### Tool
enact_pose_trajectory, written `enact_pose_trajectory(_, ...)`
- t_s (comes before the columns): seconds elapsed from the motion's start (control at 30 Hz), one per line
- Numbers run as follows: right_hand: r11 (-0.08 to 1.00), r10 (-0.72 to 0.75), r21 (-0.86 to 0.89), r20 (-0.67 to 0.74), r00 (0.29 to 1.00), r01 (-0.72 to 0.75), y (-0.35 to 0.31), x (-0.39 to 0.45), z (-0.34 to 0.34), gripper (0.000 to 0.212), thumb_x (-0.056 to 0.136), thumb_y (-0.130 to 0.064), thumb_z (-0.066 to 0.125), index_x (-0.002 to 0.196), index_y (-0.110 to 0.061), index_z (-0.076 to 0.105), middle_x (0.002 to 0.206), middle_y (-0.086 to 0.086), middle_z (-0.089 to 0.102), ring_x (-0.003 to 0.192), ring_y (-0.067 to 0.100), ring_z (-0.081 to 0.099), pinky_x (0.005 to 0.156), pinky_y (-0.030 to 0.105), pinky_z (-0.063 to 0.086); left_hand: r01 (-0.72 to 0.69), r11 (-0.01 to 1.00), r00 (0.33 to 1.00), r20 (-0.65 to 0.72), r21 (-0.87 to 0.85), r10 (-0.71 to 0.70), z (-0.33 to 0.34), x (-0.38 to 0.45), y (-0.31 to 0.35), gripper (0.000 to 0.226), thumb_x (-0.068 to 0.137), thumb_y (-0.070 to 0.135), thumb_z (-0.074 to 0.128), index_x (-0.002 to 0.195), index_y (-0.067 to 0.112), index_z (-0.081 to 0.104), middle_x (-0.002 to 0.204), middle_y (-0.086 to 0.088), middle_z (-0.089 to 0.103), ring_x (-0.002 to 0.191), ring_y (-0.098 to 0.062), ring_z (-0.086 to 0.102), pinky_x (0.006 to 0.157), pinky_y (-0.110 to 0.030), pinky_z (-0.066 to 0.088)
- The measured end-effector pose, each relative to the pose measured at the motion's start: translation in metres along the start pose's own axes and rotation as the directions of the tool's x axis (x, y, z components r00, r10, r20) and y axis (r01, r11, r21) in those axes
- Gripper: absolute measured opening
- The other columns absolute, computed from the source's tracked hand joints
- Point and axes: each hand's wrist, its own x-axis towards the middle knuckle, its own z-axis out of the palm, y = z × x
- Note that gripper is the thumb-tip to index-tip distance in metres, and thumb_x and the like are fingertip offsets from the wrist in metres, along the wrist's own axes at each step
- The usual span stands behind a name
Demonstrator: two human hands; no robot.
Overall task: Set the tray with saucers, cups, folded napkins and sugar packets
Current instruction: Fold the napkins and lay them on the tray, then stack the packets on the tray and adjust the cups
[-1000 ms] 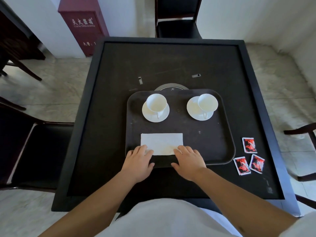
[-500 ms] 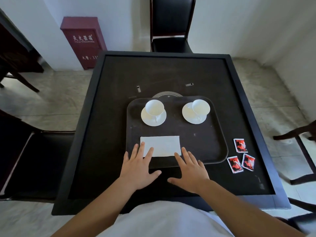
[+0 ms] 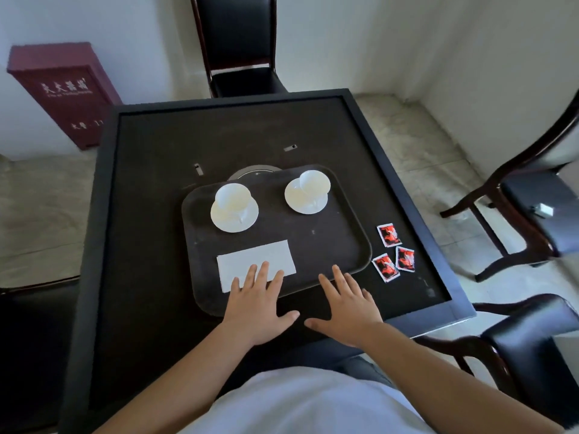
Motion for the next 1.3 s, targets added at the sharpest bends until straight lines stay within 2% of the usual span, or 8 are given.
enact_pose_trajectory(0.17,0.998,0.052,0.046,-0.002,0.999,-0.052,0.042,-0.012,0.000,0.105,0.070,-0.089,0.040,0.151,-0.040,-0.005,0.164,-0.001,-0.011,0.149,0.028,0.003,0.115,0.053,0.019,-0.075,0.997,0.997,0.015,0.007,0.075,0.002,0.020,0.037,0.090,0.081,0.078,0.027,0.155,0.031,0.008,0.165,-0.009,0.005,0.150,-0.033,0.001,0.116,-0.056,0.013)
enact_pose_trajectory(0.43,0.998,0.027,0.052,0.010,1.000,-0.027,0.135,-0.011,0.000,0.097,0.075,-0.083,0.043,0.151,-0.036,0.008,0.164,0.000,0.002,0.146,0.030,0.019,0.108,0.050,0.034,-0.086,0.996,0.996,0.027,-0.034,0.087,0.003,0.057,0.130,0.081,0.087,0.067,0.039,0.154,0.028,0.016,0.163,-0.008,0.015,0.150,-0.031,0.009,0.116,-0.052,0.020)
enact_pose_trajectory(0.7,0.995,-0.075,0.068,0.071,0.995,0.070,0.207,0.004,0.006,0.092,0.077,-0.076,0.051,0.149,-0.035,0.012,0.163,-0.001,0.010,0.141,0.031,0.028,0.106,0.052,0.036,-0.101,0.992,0.993,0.057,-0.077,0.106,0.015,0.102,0.204,0.074,0.089,0.059,0.046,0.152,0.025,0.026,0.162,-0.006,0.018,0.149,-0.028,0.009,0.116,-0.047,0.020)
enact_pose_trajectory(0.83,0.991,-0.123,0.066,0.098,0.988,0.116,0.226,0.010,0.006,0.089,0.079,-0.071,0.054,0.149,-0.033,0.014,0.162,0.001,0.012,0.140,0.032,0.029,0.105,0.049,0.039,-0.113,0.986,0.992,0.044,-0.120,0.119,0.014,0.123,0.229,0.066,0.094,0.045,0.054,0.151,0.020,0.031,0.159,-0.006,0.026,0.145,-0.027,0.020,0.113,-0.046,0.029)
enact_pose_trajectory(0.97,0.983,-0.180,0.054,0.111,0.977,0.175,0.239,0.013,0.005,0.086,0.082,-0.066,0.056,0.150,-0.031,0.017,0.161,0.002,0.015,0.140,0.031,0.027,0.104,0.048,0.040,-0.121,0.991,0.993,-0.004,-0.056,0.121,0.013,0.144,0.248,0.060,0.095,0.036,0.057,0.148,0.020,0.036,0.156,-0.005,0.032,0.138,-0.028,0.029,0.108,-0.044,0.034)
enact_pose_trajectory(1.07,0.972,-0.234,0.014,0.132,0.963,0.234,0.246,0.014,0.003,0.085,0.084,-0.062,0.056,0.151,-0.027,0.017,0.160,0.004,0.018,0.141,0.031,0.024,0.105,0.049,0.039,-0.074,0.997,0.997,0.021,0.026,0.074,0.014,0.160,0.260,0.058,0.097,0.029,0.058,0.149,0.020,0.035,0.156,-0.007,0.032,0.138,-0.029,0.031,0.107,-0.044,0.035)
enact_pose_trajectory(1.2,0.958,-0.283,0.001,0.137,0.949,0.285,0.251,0.017,-0.001,0.083,0.084,-0.057,0.058,0.150,-0.025,0.020,0.157,0.005,0.025,0.137,0.030,0.030,0.102,0.048,0.040,-0.016,0.991,0.999,0.050,0.133,0.010,0.018,0.169,0.271,0.057,0.094,0.023,0.063,0.145,0.021,0.037,0.149,-0.008,0.041,0.131,-0.029,0.039,0.102,-0.042,0.040)
enact_pose_trajectory(1.3,0.950,-0.309,-0.002,0.132,0.942,0.312,0.251,0.020,-0.002,0.082,0.085,-0.054,0.060,0.150,-0.024,0.020,0.152,0.004,0.030,0.132,0.030,0.034,0.100,0.047,0.041,0.037,0.990,0.999,-0.002,0.137,-0.037,0.026,0.168,0.273,0.064,0.091,0.024,0.068,0.145,0.022,0.034,0.142,-0.007,0.045,0.126,-0.027,0.043,0.097,-0.040,0.042)
